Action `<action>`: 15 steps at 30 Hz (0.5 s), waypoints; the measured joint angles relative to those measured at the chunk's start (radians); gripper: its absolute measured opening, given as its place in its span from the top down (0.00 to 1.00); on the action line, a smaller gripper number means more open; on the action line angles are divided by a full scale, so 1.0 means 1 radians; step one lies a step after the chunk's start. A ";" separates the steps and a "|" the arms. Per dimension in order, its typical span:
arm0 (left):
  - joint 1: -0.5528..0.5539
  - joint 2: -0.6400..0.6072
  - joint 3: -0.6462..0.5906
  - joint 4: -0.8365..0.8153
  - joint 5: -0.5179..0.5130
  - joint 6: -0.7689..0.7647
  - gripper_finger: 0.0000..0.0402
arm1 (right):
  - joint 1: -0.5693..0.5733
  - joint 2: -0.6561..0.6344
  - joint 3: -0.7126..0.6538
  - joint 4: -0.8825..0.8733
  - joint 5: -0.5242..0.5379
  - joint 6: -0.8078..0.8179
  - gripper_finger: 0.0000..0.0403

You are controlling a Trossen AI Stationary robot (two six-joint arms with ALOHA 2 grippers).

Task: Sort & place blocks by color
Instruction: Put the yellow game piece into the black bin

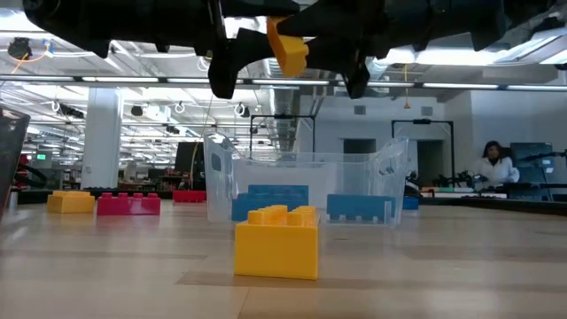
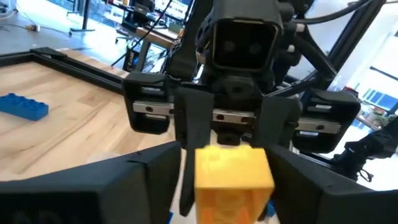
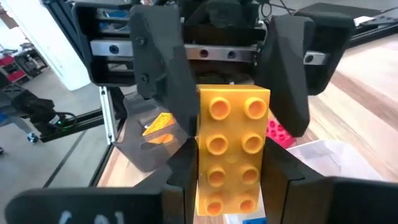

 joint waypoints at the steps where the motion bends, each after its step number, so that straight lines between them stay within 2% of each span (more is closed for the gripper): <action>1: 0.000 0.000 0.000 -0.002 0.012 0.000 0.54 | 0.000 0.000 0.000 -0.003 0.001 0.000 0.69; 8: 0.001 0.000 0.000 -0.021 0.045 0.022 0.73 | 0.000 0.000 0.000 -0.004 0.001 0.000 0.69; 12: 0.001 0.000 0.000 -0.021 0.049 0.036 0.73 | 0.000 0.000 0.000 -0.003 0.000 0.009 0.64; 15: 0.000 -0.001 0.000 -0.022 0.050 0.044 0.73 | 0.000 0.000 0.000 0.014 0.001 0.035 0.54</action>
